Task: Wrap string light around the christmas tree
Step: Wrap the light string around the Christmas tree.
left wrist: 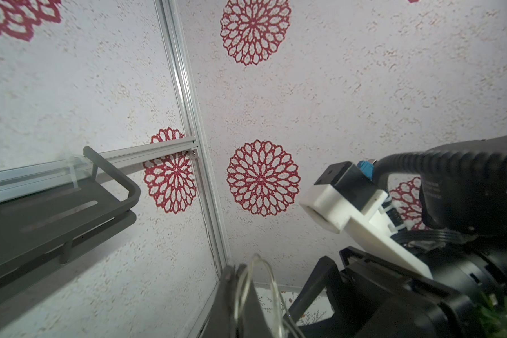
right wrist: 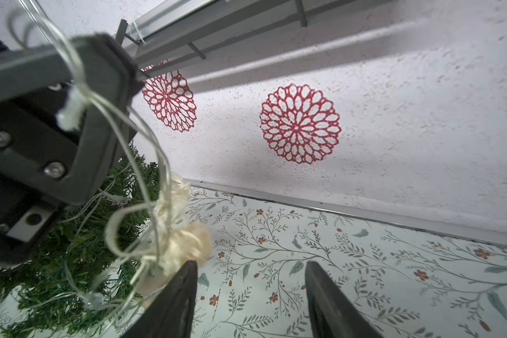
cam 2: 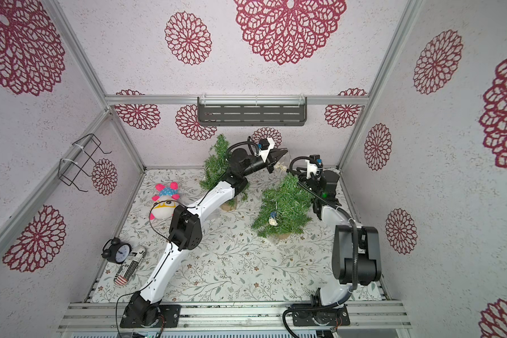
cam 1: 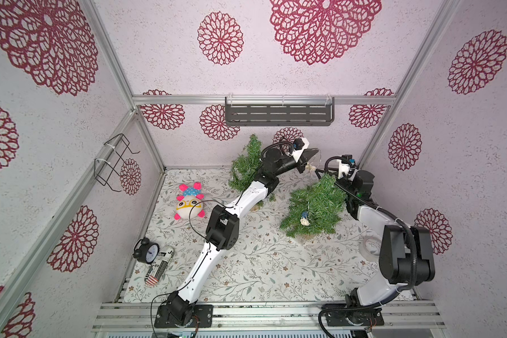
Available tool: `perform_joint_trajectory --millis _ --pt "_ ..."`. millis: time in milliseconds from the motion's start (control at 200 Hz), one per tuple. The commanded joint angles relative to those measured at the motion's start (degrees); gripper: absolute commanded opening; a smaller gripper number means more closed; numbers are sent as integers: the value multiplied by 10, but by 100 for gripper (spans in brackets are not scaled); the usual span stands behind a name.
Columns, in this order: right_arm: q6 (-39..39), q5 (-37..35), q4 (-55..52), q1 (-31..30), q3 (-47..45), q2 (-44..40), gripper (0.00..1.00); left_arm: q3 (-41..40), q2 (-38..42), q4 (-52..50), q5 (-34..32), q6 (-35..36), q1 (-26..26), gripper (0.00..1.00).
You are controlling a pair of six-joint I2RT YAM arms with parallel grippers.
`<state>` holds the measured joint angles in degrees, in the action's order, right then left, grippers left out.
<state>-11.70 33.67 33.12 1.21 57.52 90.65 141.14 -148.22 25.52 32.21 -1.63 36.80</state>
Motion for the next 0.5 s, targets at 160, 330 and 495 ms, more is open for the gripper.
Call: perform_joint_trajectory --millis 160,330,495 --pt "62 -33 -192 4 115 -24 74 -15 49 -67 34 30 -7 0" --pt "55 19 -195 3 124 -23 73 -8 44 -70 27 29 -6 0" --pt "67 53 -221 -5 164 4 73 -2 43 -75 31 27 -3 0"
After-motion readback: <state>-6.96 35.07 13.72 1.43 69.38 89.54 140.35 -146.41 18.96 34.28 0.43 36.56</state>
